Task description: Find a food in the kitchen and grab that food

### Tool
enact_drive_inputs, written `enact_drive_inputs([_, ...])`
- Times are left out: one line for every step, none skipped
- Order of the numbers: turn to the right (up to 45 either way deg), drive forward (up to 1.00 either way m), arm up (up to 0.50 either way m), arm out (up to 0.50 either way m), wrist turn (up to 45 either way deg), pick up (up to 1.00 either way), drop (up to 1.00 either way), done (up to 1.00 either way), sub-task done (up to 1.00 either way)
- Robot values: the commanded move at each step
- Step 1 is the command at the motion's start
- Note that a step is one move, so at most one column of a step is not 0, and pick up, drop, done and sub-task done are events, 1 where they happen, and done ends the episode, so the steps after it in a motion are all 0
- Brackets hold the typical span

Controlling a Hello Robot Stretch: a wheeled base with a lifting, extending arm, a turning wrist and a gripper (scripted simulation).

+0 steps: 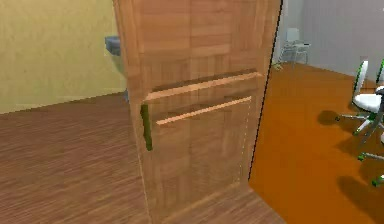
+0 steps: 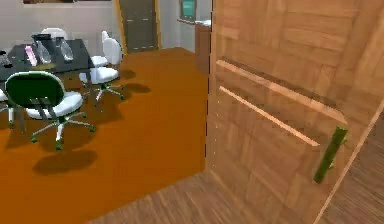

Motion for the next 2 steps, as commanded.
enact_drive_inputs([45.0, 0.00, 0.00, 0.00, 0.0, 0.00, 0.00, 0.00, 0.00])
enact_drive_inputs([30.0, 0.00, 0.00, 0.00, 0.0, 0.00, 0.00, 0.00, 0.00])
